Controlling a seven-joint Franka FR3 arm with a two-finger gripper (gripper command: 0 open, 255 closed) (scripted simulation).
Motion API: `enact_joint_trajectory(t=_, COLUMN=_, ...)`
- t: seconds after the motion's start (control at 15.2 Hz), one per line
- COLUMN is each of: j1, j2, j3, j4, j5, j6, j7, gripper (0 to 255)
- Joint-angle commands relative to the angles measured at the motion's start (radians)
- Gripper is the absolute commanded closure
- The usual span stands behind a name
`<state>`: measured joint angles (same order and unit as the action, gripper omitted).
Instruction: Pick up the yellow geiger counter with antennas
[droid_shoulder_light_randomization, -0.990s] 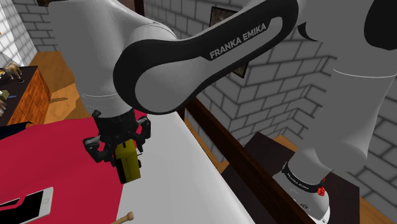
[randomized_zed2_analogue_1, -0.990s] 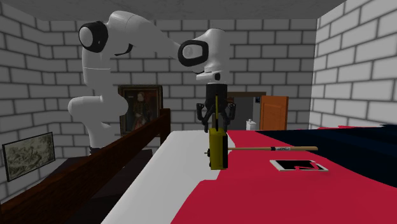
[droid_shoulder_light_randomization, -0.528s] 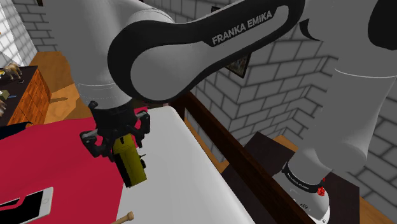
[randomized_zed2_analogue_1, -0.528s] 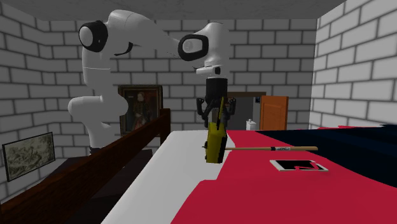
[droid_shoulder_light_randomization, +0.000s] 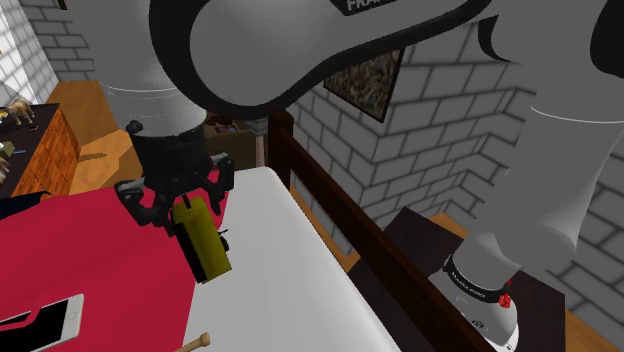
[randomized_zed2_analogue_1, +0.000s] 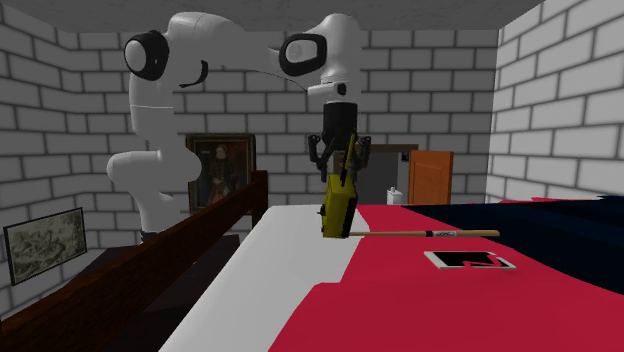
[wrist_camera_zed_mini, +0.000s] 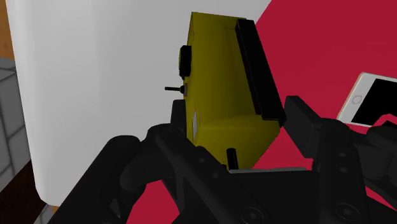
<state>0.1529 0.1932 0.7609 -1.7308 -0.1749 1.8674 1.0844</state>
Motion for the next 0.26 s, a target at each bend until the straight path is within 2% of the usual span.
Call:
enact_joint_trajectory(t=0.0, j1=0.003, j2=-0.001, j3=0.002, j4=0.029, j5=0.002, j6=-0.030, j7=-0.001, gripper=255)
enact_joint_trajectory(t=0.2, j1=0.003, j2=-0.003, j3=0.003, j4=0.043, j5=0.004, j6=-0.044, j7=-0.002, gripper=255)
